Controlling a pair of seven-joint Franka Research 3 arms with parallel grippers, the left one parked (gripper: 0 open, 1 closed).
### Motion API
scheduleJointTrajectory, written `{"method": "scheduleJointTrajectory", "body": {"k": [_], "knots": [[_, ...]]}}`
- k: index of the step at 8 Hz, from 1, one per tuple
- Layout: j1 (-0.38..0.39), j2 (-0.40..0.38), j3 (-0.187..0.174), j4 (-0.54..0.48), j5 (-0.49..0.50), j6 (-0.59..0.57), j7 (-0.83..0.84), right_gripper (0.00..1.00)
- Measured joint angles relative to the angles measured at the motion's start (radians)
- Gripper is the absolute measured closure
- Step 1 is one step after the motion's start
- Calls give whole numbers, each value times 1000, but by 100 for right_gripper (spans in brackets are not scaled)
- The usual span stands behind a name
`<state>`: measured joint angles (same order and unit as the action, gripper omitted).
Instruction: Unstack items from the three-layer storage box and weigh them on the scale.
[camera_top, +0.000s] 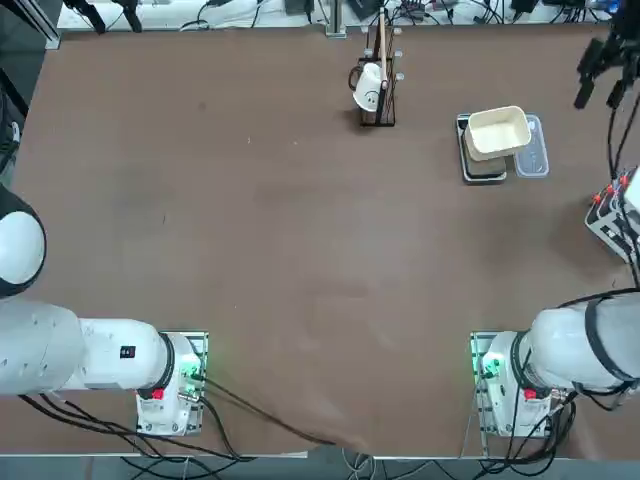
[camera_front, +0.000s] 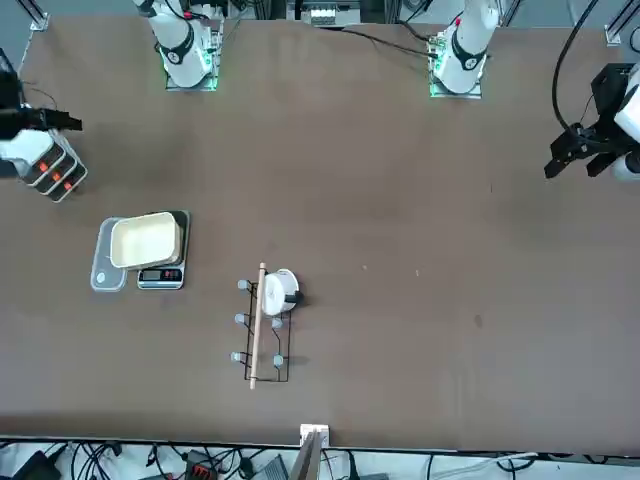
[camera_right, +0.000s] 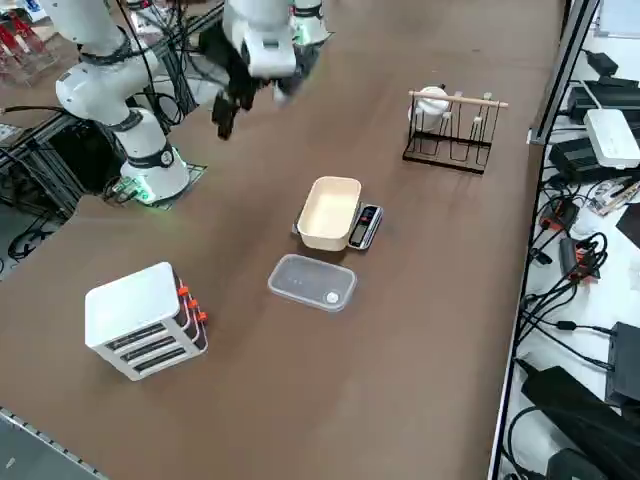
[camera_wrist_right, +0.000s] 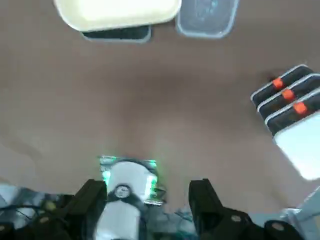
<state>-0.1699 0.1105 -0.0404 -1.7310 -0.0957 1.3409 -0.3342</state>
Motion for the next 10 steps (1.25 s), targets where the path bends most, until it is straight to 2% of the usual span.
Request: {"method": "scheduleJointTrajectory", "body": {"k": [3,4,7,9,10], "knots": [[-70,19,-3,-252,-134,365,-256,0],[-94,18,-4,-308,-191,454,-314,0],[-229,-2,-5,-354,-227,611,-644,4],[-282,5,-5,-379,-227,729,-743,16],[-297,15,-5,-399,-227,774,-750,30]]}}
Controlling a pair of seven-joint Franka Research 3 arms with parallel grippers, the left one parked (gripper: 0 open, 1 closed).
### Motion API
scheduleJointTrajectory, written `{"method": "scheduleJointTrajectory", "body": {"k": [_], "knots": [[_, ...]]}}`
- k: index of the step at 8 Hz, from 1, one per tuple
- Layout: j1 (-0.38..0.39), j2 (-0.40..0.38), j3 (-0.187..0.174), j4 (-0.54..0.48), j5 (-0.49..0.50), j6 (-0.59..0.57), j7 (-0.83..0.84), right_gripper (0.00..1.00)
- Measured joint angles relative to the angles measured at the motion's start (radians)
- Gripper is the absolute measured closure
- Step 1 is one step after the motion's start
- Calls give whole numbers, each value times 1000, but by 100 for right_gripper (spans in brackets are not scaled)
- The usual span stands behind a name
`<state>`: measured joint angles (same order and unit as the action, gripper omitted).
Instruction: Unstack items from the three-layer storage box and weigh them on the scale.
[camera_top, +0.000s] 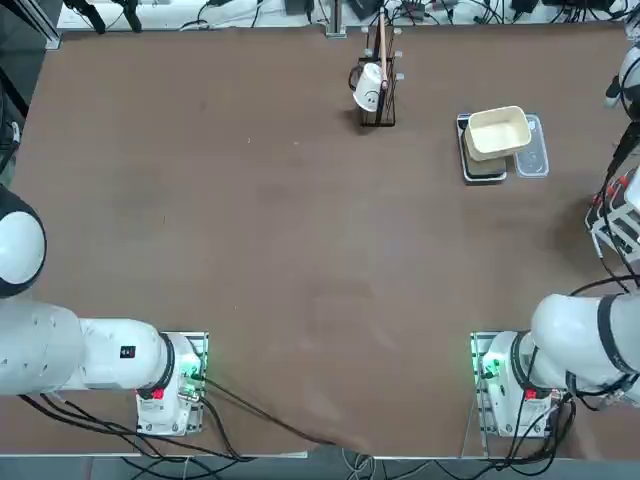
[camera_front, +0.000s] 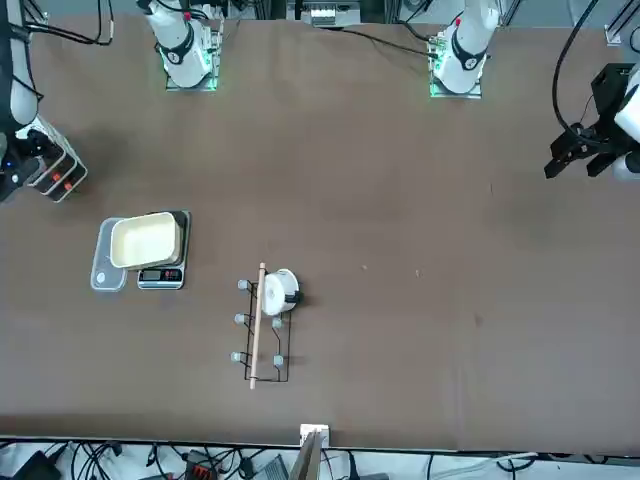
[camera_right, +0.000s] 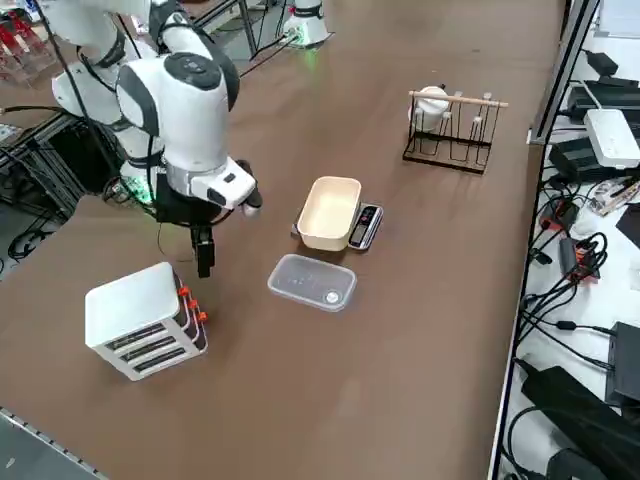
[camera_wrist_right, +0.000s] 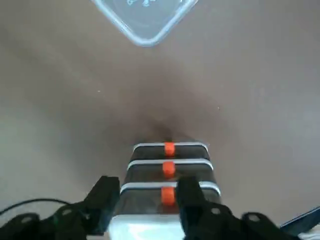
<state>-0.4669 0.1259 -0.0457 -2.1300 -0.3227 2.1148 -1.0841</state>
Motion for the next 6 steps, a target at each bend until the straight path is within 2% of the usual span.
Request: {"method": "scheduleJointTrajectory", "body": {"k": [2,3,6], "knots": [[-16,33,0,-11,-1,42,-12,44],[-24,48,0,-12,-4,58,-14,48],[-59,72,0,-14,-8,102,-17,49]]}}
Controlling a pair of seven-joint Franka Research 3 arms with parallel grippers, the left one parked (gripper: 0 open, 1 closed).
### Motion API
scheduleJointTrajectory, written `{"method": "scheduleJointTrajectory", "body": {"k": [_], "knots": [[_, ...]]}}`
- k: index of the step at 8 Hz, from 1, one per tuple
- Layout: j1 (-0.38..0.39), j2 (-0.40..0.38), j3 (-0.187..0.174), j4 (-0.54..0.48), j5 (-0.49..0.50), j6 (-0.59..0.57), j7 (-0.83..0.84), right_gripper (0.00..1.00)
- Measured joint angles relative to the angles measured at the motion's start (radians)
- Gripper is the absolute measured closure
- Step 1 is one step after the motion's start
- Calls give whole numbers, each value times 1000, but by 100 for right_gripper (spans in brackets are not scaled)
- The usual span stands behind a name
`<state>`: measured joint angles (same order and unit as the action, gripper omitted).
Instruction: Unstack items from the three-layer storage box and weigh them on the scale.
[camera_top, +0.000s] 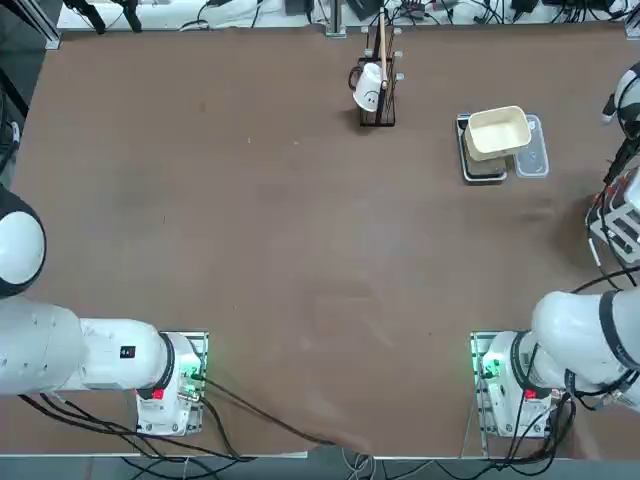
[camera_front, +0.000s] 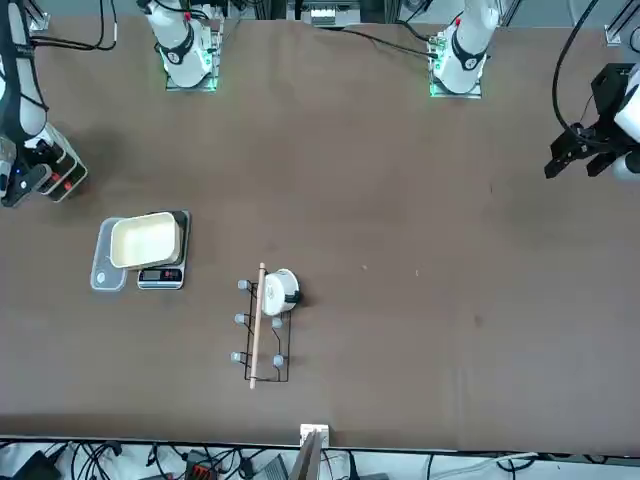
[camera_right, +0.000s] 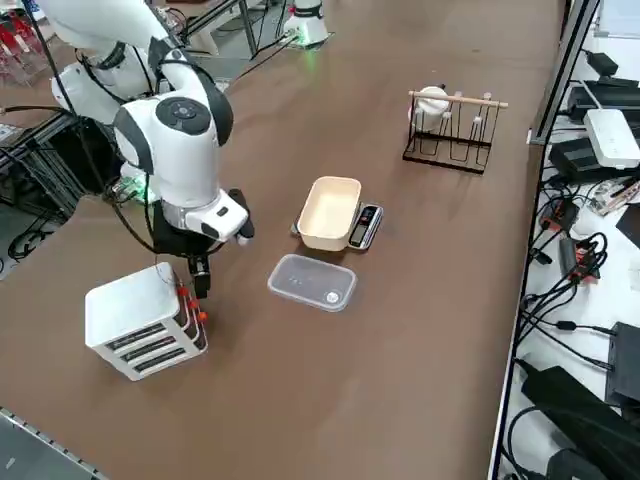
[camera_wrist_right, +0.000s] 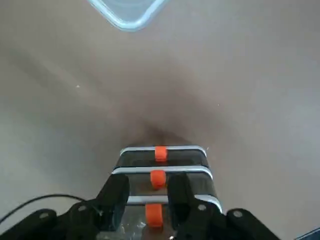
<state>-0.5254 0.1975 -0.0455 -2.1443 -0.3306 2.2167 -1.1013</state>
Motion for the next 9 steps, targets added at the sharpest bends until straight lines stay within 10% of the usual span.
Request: {"method": "scheduleJointTrajectory", "body": {"k": [9], "knots": [[-37,-15,0,-31,-6,36,-4,53]]}}
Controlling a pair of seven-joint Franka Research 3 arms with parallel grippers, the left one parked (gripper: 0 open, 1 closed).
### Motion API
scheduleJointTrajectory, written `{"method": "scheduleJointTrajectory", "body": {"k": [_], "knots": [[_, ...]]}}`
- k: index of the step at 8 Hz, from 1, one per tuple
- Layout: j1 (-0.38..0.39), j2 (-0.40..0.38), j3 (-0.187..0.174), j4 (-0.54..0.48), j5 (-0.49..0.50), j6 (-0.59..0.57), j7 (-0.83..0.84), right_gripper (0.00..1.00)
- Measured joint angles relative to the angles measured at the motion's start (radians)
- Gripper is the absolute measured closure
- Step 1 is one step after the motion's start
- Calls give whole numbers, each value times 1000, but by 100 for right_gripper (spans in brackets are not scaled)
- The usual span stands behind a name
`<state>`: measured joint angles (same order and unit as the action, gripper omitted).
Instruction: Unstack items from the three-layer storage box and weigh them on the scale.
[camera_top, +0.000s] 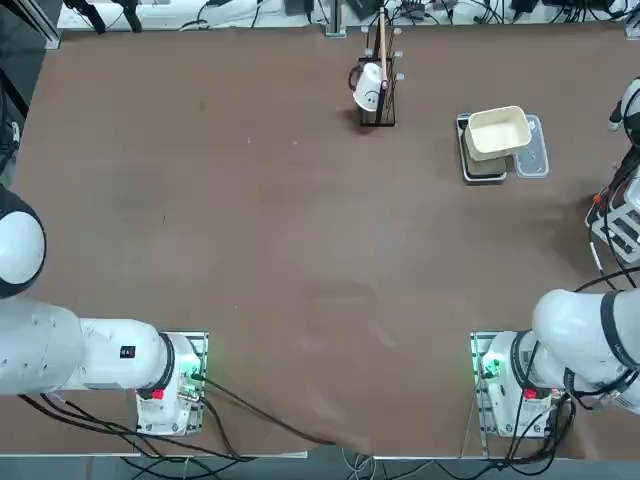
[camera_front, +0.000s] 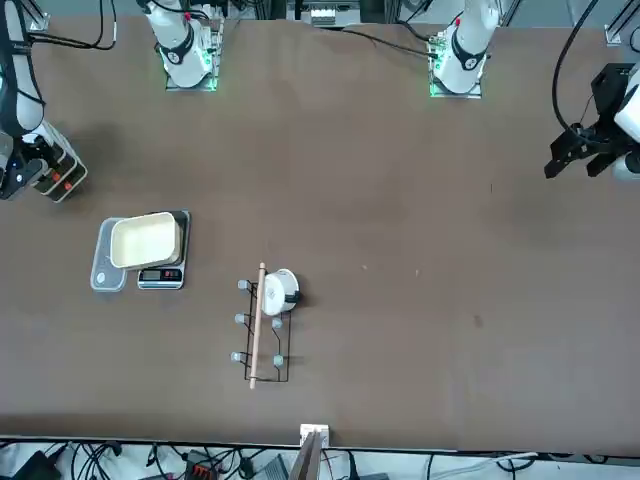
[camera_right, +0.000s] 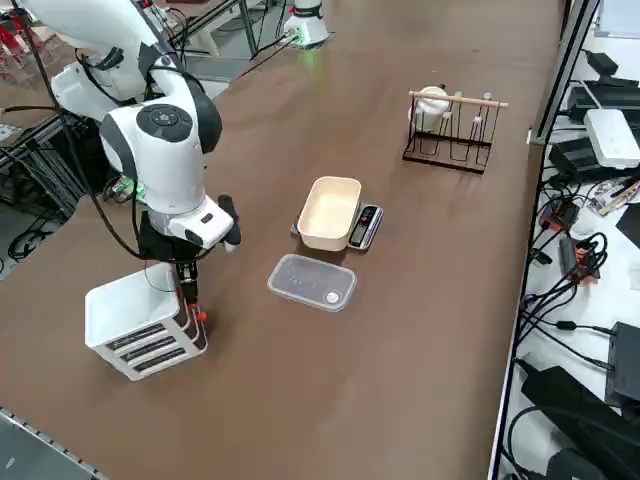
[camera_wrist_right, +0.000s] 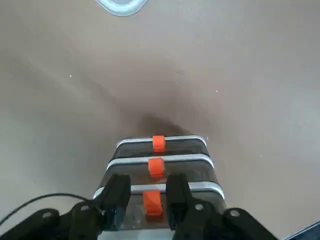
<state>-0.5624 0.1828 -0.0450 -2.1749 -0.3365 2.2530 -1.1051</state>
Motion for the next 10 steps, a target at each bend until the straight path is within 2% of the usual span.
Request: {"method": "scheduleJointTrajectory", "body": {"k": [4,6,7,10], "knots": [[-11,4,1,0,-8,2,0,57],[-11,4,2,0,-13,4,0,72],[-11,2,3,1,-14,5,0,87],[-9,-1,8,1,-20,0,0,88]]}}
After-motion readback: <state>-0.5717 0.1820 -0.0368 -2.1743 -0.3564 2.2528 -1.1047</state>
